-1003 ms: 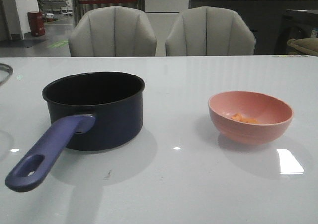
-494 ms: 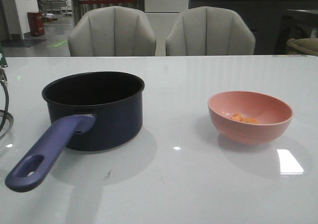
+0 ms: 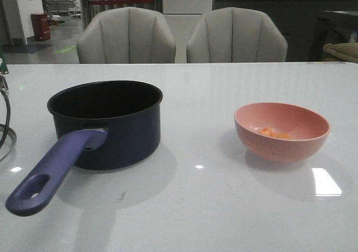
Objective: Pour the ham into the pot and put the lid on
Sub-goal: 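Hold the lid beside the saucepan with the left gripper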
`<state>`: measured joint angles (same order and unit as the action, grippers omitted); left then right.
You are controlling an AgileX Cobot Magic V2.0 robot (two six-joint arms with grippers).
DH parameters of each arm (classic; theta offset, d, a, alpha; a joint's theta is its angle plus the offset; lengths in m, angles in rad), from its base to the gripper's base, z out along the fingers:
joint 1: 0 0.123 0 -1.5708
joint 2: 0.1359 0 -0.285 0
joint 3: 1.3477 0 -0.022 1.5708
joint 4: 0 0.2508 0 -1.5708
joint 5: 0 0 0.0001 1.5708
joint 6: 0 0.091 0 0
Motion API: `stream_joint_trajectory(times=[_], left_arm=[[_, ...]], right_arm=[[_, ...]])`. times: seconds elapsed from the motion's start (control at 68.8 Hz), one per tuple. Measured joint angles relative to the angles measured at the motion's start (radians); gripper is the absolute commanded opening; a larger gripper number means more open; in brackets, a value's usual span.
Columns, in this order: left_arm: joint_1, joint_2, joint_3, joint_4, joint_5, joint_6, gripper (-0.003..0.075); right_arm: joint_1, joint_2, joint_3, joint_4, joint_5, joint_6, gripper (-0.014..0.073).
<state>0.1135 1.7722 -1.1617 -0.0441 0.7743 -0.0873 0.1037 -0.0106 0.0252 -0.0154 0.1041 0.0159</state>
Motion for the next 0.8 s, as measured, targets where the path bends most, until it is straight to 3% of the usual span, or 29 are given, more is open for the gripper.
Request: stream_joint_trajectory(times=[0.334,0.553,0.8], left_arm=[[0.000,0.000,0.000,0.000,0.012,0.000,0.0538],[0.000,-0.005,0.000,0.000,0.012,0.000,0.0623],[-0.026,-0.022,0.000,0.019,0.008,0.042,0.0617]], right_arm=[[0.000,0.000,0.000,0.000,0.002,0.000,0.0149],[0.000,0.000,0.000,0.000,0.002,0.000,0.0149],[0.000,0.000,0.000,0.000,0.002,0.000,0.0149]])
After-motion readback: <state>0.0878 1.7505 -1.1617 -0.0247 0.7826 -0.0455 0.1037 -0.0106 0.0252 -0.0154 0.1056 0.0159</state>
